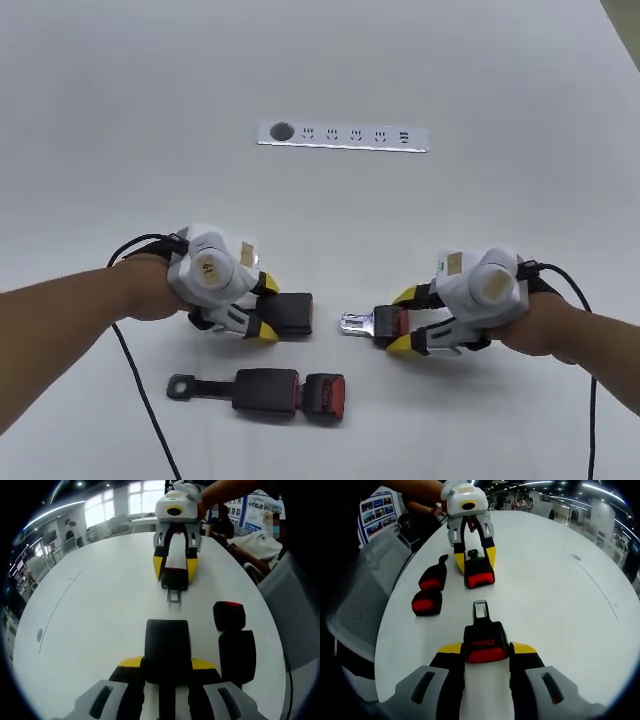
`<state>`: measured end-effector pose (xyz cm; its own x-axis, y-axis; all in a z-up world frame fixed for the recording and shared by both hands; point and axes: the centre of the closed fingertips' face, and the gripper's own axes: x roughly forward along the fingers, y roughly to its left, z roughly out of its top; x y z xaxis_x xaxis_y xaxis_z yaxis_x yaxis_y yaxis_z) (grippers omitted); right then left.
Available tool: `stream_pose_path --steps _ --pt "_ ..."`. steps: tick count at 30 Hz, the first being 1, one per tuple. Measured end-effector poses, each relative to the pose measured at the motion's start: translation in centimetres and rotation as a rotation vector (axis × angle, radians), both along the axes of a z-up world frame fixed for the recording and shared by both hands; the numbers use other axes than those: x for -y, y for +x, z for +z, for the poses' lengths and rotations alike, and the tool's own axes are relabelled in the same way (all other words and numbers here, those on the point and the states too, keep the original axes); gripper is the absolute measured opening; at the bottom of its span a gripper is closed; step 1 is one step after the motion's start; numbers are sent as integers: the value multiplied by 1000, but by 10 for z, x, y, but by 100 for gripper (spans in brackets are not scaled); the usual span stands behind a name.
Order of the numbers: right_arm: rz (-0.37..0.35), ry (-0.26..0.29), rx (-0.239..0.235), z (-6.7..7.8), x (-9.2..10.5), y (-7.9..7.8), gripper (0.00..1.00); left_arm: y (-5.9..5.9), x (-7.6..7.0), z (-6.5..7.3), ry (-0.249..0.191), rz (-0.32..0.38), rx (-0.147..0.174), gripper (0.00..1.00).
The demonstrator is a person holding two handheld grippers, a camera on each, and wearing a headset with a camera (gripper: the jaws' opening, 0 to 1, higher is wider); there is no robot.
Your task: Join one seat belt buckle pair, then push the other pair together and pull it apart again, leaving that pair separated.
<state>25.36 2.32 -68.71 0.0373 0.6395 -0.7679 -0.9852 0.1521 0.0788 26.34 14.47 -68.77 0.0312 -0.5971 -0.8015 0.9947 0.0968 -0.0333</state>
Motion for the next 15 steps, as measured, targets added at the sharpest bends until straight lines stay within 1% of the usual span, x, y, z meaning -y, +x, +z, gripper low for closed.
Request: stream_pose_path --steps 5,8,13,15 --pt "-4 14 0 -2 -7 6 34 -1 0 1 -1 -3 0 34" --pt "-3 22 0 -2 -14 5 34 -1 -1 0 2 -9 0 33" --pt "-6 37 5 -3 -23 9 34 -1 -1 0 4 -13 1 33" --pt "-6 41 2 -3 -25 8 34 -1 -1 0 4 -14 1 33"
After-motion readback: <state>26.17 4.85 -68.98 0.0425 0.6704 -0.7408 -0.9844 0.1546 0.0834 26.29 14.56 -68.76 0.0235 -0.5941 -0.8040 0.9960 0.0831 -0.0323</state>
